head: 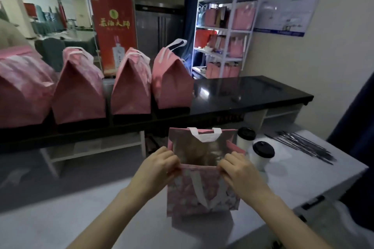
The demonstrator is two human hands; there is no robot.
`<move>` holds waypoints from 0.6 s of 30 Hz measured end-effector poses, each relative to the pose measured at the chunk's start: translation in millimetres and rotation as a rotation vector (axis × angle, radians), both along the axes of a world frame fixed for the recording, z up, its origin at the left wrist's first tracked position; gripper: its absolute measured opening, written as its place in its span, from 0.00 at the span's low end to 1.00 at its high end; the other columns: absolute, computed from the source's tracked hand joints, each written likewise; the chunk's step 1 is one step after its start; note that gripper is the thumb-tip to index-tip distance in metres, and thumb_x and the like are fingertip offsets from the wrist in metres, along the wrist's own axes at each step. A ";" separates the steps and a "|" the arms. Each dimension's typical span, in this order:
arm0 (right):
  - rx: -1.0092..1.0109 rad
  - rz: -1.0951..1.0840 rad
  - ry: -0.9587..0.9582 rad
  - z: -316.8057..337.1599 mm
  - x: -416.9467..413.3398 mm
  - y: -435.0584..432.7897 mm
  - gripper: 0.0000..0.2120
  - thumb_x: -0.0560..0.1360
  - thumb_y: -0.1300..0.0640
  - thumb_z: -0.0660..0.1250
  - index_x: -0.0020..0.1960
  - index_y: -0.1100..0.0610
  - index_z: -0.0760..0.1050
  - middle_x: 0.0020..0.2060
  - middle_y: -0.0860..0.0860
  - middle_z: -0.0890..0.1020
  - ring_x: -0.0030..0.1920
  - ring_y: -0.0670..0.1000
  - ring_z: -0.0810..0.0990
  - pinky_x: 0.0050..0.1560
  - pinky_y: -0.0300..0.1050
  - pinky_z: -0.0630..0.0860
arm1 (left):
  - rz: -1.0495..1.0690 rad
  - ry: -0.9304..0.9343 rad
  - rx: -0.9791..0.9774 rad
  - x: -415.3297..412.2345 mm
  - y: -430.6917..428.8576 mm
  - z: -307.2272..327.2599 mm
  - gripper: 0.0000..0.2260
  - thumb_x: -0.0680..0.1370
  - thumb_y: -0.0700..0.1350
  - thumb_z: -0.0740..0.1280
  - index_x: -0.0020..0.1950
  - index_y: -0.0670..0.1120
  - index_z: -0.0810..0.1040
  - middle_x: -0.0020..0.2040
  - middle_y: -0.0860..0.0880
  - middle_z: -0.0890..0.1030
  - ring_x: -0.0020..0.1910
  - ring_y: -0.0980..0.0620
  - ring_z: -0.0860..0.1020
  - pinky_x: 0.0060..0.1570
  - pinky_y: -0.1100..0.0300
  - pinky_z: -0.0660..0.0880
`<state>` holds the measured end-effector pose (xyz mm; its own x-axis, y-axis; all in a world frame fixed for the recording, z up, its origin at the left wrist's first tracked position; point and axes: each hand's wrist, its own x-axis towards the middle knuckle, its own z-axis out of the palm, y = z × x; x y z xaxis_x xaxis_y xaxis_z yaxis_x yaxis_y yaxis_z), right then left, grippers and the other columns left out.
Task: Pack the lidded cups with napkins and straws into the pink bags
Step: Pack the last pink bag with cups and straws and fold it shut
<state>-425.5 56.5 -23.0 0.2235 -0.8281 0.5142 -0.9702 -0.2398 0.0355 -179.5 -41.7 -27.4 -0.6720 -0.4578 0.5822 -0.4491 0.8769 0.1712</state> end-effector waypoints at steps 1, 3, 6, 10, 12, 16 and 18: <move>0.000 -0.008 -0.008 -1.6 -9.1 -2.6 0.12 0.61 0.64 0.79 0.37 0.57 0.76 0.34 0.50 0.78 0.35 0.54 0.76 0.37 0.44 0.75 | -0.002 -0.007 -0.007 -10.6 -5.2 -0.8 0.11 0.68 0.43 0.78 0.37 0.45 0.76 0.37 0.52 0.77 0.39 0.51 0.73 0.33 0.58 0.74; -0.009 -0.019 -0.008 -4.5 -25.5 -12.9 0.12 0.61 0.65 0.79 0.37 0.57 0.77 0.34 0.51 0.78 0.35 0.54 0.77 0.37 0.44 0.76 | -0.003 -0.014 -0.021 -29.0 -17.7 -3.6 0.11 0.68 0.44 0.78 0.37 0.45 0.76 0.37 0.52 0.77 0.39 0.51 0.73 0.34 0.58 0.74; -0.013 -0.011 -0.003 -8.5 -47.2 -35.3 0.12 0.60 0.65 0.79 0.37 0.57 0.78 0.34 0.50 0.79 0.35 0.53 0.77 0.37 0.43 0.76 | -0.003 0.005 -0.038 -51.7 -38.9 -8.8 0.11 0.68 0.43 0.78 0.36 0.44 0.76 0.36 0.52 0.76 0.37 0.50 0.73 0.33 0.58 0.74; -0.004 0.030 0.025 -6.1 -74.3 -75.7 0.12 0.60 0.64 0.80 0.38 0.55 0.78 0.36 0.49 0.79 0.36 0.51 0.77 0.39 0.41 0.75 | 0.033 0.046 -0.019 -73.2 -64.8 -15.4 0.11 0.67 0.42 0.79 0.37 0.45 0.76 0.36 0.52 0.76 0.37 0.51 0.73 0.32 0.58 0.74; 0.003 0.060 0.039 -6.1 -85.4 -97.6 0.12 0.61 0.62 0.80 0.39 0.54 0.79 0.36 0.48 0.79 0.36 0.50 0.77 0.39 0.41 0.75 | 0.055 0.051 -0.004 -81.0 -77.7 -19.7 0.11 0.67 0.42 0.79 0.38 0.45 0.78 0.37 0.52 0.77 0.38 0.51 0.73 0.33 0.58 0.75; 0.020 0.101 0.044 -11.7 -110.1 -133.7 0.11 0.63 0.63 0.78 0.40 0.55 0.78 0.36 0.49 0.78 0.37 0.51 0.76 0.38 0.43 0.76 | 0.108 0.051 0.019 -101.7 -97.3 -24.8 0.10 0.65 0.41 0.80 0.40 0.46 0.80 0.39 0.52 0.78 0.39 0.52 0.75 0.33 0.60 0.77; 0.022 0.111 0.032 -15.3 -122.7 -144.2 0.11 0.63 0.62 0.78 0.40 0.55 0.78 0.36 0.49 0.79 0.37 0.51 0.76 0.38 0.43 0.76 | 0.117 0.043 0.012 -112.3 -102.8 -25.0 0.10 0.64 0.41 0.80 0.40 0.45 0.81 0.39 0.52 0.78 0.39 0.52 0.75 0.32 0.59 0.77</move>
